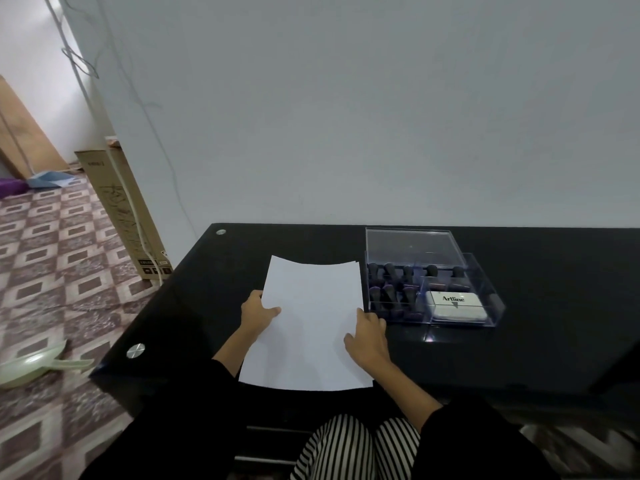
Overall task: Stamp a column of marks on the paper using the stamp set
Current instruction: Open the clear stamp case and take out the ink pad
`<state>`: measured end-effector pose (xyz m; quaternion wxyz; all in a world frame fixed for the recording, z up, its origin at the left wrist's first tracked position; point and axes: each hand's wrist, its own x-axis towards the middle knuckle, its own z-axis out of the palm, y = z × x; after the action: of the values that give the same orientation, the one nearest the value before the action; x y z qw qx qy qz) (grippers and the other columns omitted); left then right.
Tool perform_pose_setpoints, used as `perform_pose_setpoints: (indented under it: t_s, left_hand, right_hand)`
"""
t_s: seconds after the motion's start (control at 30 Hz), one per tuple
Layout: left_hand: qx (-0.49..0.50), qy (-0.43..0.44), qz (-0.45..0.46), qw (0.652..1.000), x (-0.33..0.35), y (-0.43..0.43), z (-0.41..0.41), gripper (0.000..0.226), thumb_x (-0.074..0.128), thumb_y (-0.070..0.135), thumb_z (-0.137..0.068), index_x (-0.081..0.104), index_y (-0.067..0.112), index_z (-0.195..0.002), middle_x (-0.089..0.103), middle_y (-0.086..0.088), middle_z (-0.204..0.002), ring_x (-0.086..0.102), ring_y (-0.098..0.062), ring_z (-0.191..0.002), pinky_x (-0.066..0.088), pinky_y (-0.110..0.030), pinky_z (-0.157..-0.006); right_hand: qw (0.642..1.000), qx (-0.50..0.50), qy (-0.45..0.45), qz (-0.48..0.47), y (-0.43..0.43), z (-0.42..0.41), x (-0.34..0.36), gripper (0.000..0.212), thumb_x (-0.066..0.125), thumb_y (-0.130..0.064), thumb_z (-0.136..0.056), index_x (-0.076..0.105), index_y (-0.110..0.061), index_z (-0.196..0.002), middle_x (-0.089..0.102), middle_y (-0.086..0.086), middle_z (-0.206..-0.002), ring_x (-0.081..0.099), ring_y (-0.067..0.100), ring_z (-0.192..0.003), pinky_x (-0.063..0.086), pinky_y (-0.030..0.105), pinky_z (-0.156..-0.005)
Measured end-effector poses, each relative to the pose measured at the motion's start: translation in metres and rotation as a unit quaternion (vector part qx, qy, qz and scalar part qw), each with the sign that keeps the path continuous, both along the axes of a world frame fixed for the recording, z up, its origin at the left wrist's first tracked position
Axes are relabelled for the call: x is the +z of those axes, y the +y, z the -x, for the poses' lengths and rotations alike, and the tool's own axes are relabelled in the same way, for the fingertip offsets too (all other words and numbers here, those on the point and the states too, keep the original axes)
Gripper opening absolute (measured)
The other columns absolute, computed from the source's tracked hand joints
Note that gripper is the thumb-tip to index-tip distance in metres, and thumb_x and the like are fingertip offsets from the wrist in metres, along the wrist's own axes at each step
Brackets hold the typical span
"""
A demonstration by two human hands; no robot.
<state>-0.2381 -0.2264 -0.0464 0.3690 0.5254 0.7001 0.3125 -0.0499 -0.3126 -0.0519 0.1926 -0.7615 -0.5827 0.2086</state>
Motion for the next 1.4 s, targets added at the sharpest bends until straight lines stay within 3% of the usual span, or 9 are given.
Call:
perform_pose_setpoints:
  t_s: [0.17,0.4,0.53,0.73,1.0,1.07,1.2,1.3,1.4]
  left_hand:
    - [-0.003,0.039,-0.021,0.999,-0.003,-0.002,-0.001,0.051,0.066,0.006,-0.084,0.041,0.0,-0.128,0.053,-0.018,-0.126,0.053,-0.032,-0.115,0.042,-0.035,-0.092]
    - [0.024,0.061,-0.03,0.997,-0.004,-0.004,-0.006,0.048,0.066,0.005,-0.084,0.044,-0.002,-0.126,0.05,-0.02,-0.127,0.052,-0.033,-0.117,0.042,-0.038,-0.097]
    - [0.023,0.08,-0.026,0.996,-0.004,-0.004,-0.007,0.043,0.061,0.006,-0.087,0.046,-0.003,-0.126,0.043,-0.021,-0.13,0.051,-0.034,-0.114,0.042,-0.036,-0.095]
    - [0.029,0.075,-0.025,0.996,-0.007,-0.001,-0.004,0.039,0.061,0.004,-0.086,0.051,-0.004,-0.123,0.047,-0.021,-0.126,0.055,-0.035,-0.108,0.045,-0.038,-0.093]
    - [0.006,0.111,-0.029,0.993,-0.01,0.003,-0.012,0.026,0.057,0.0,-0.086,0.057,-0.005,-0.112,0.047,-0.021,-0.12,0.048,-0.023,-0.084,0.044,-0.029,-0.078]
    - [0.007,0.114,-0.019,0.993,-0.01,0.004,-0.012,0.025,0.057,0.001,-0.086,0.058,-0.004,-0.11,0.047,-0.021,-0.121,0.05,-0.025,-0.088,0.047,-0.033,-0.083]
    - [0.01,0.175,0.005,0.984,0.0,0.001,-0.021,0.04,0.058,0.014,-0.088,0.048,0.006,-0.127,0.034,-0.013,-0.137,0.034,-0.031,-0.125,0.034,-0.04,-0.101]
    - [-0.005,0.196,-0.027,0.98,0.011,0.001,-0.033,0.049,0.057,0.017,-0.089,0.041,0.013,-0.135,0.03,-0.009,-0.142,0.026,-0.029,-0.131,0.031,-0.041,-0.103]
    - [-0.067,0.158,-0.083,0.982,0.024,0.006,-0.055,0.039,0.054,0.01,-0.09,0.051,0.011,-0.129,0.039,-0.011,-0.139,0.028,-0.029,-0.131,0.032,-0.035,-0.099]
  right_hand:
    - [1.0,-0.008,-0.021,-0.016,-0.008,0.006,-0.003,0.034,0.051,-0.012,-0.091,0.039,-0.007,-0.123,0.026,0.01,-0.131,0.033,0.024,-0.118,0.04,0.022,-0.079]
    - [0.998,0.0,-0.055,-0.025,-0.006,0.001,-0.001,0.04,0.049,-0.019,-0.094,0.038,-0.009,-0.132,0.033,0.009,-0.133,0.033,0.022,-0.124,0.04,0.03,-0.097]
    - [0.999,-0.005,-0.032,-0.034,-0.006,0.002,-0.001,0.038,0.049,-0.017,-0.094,0.039,-0.009,-0.13,0.035,0.009,-0.134,0.035,0.022,-0.124,0.04,0.03,-0.098]
    - [0.997,0.009,0.013,-0.07,-0.012,0.005,-0.006,0.051,0.05,-0.013,-0.093,0.031,-0.009,-0.141,0.026,0.008,-0.141,0.037,0.019,-0.126,0.042,0.022,-0.097]
    - [0.995,0.015,-0.054,-0.083,-0.019,-0.005,-0.007,0.05,0.046,-0.017,-0.094,0.032,-0.013,-0.142,0.035,0.004,-0.137,0.034,0.018,-0.127,0.041,0.027,-0.098]
    - [0.994,0.022,-0.061,-0.088,-0.02,-0.008,-0.007,0.049,0.045,-0.017,-0.094,0.034,-0.015,-0.141,0.037,0.003,-0.135,0.035,0.018,-0.126,0.041,0.027,-0.097]
    - [0.99,0.046,-0.053,-0.123,-0.021,-0.017,-0.005,0.039,0.045,-0.013,-0.094,0.046,-0.018,-0.133,0.045,0.0,-0.126,0.041,0.014,-0.119,0.045,0.023,-0.091]
    - [0.986,0.06,-0.033,-0.155,-0.02,-0.027,0.0,0.032,0.046,-0.01,-0.094,0.055,-0.017,-0.124,0.052,0.0,-0.119,0.045,0.011,-0.113,0.046,0.017,-0.084]
    - [0.98,0.06,-0.028,-0.187,-0.018,-0.039,0.013,0.028,0.045,-0.008,-0.095,0.061,-0.014,-0.117,0.055,0.001,-0.115,0.046,0.012,-0.112,0.041,0.015,-0.081]
